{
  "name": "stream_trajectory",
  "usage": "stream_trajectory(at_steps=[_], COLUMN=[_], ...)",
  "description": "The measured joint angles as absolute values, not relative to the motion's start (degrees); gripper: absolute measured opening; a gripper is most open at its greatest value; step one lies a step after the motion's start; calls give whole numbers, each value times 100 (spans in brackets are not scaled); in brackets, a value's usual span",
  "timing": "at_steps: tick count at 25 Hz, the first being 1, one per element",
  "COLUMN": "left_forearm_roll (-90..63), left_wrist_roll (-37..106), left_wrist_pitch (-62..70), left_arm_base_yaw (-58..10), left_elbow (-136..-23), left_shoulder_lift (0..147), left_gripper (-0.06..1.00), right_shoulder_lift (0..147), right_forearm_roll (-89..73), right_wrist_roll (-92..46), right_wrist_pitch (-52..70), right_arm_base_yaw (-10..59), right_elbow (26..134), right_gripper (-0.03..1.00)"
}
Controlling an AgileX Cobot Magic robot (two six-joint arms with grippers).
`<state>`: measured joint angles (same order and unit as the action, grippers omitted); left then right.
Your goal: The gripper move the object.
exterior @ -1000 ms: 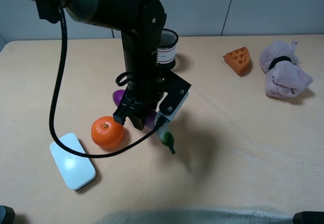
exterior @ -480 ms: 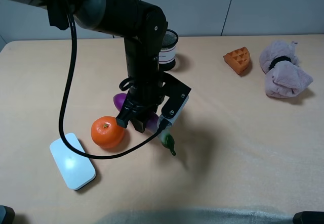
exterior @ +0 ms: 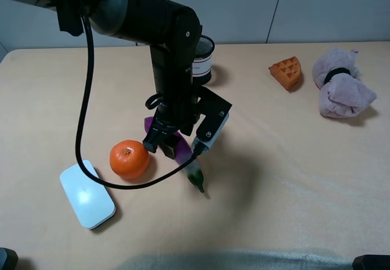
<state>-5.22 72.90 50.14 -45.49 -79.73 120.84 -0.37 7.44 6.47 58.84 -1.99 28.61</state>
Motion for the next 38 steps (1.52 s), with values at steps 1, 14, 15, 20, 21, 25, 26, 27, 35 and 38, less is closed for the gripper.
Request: stream_trajectory(at_steps=[1,14,15,20,21,25,26,27,35,38], left_forearm_roll=[-522,-522,-522,-522,-522,-518,-503,-490,-258,-218], left_wrist_roll=[7290,7290,7274,7036,6986,6726,6671,6578,5918,5663], left_wrist_pitch=[5014,5065,5131,5597,5710,6184,6320,6441,6641,6641], left_arm_base_yaw=[-4549,-4549,-4549,-4549,-4549,-4549,-4549,-4549,-4549,-4549], left_elbow=[-7973,-8005,-8035,-8417,-8518,-8884,-8958,-9042,-9239,-9239], left_shoulder_lift=[12084,12084,12084,12084,12084,12084,12084,12084,11724,11527], left_gripper=[61,61,61,61,61,61,61,61,61,61], right_shoulder_lift=[-37,-37,-37,-37,-37,-37,-37,-37,-37,-37], right_forearm_roll=[744,744,744,744,744,744,744,744,744,744], right_wrist_roll=[647,647,647,647,647,647,647,647,647,647], right_wrist_pitch=[5884,5884,5884,5884,5884,5884,5884,5884,5884,5884], right_arm_base_yaw=[-199,-199,-199,-199,-199,-199,-199,-199,-199,-199], right_elbow=[2861,2861,2861,2861,2861,2861,2861,2861,2861,2861], right_gripper=[69,69,69,69,69,69,69,69,69,69])
